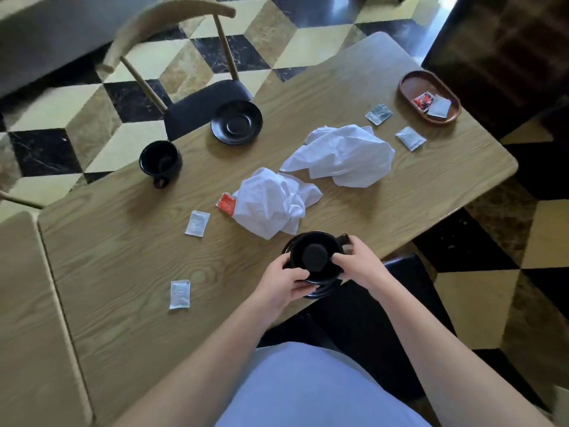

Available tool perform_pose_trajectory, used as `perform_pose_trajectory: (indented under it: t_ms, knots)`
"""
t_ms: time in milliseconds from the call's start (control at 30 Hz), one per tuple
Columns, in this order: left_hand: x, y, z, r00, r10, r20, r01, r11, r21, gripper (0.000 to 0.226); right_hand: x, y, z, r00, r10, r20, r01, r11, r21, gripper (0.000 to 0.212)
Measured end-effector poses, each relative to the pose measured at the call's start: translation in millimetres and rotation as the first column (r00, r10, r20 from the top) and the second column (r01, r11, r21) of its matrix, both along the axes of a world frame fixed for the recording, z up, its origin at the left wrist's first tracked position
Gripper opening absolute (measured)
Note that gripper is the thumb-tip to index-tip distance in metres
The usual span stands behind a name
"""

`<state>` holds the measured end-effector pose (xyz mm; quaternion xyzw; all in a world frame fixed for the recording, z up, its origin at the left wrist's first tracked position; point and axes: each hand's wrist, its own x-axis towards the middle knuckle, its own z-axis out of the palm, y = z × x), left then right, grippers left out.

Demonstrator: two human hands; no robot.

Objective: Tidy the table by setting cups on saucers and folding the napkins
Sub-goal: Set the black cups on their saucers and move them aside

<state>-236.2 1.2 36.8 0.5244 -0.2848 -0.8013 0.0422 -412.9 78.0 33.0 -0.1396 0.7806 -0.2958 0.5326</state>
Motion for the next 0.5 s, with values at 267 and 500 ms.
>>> perform_pose_trajectory:
  t_ms: [267,500]
  knots:
    - [6.6,0.6,-12.7,0.989,0.033,0.141,-0.047,0.994,0.097,0.049,24.0,-0.3,-29.6,0.996,0.079,-0.038,-0.077,0.996,0.043,0.029]
    - [2.4,-6.1,-15.8,0.982,0.028,0.188,-0.043,0.997,0.072,0.052,22.0,-3.2,-41.1,0.990,0.089,-0.114,-0.080,0.993,0.083,0.017]
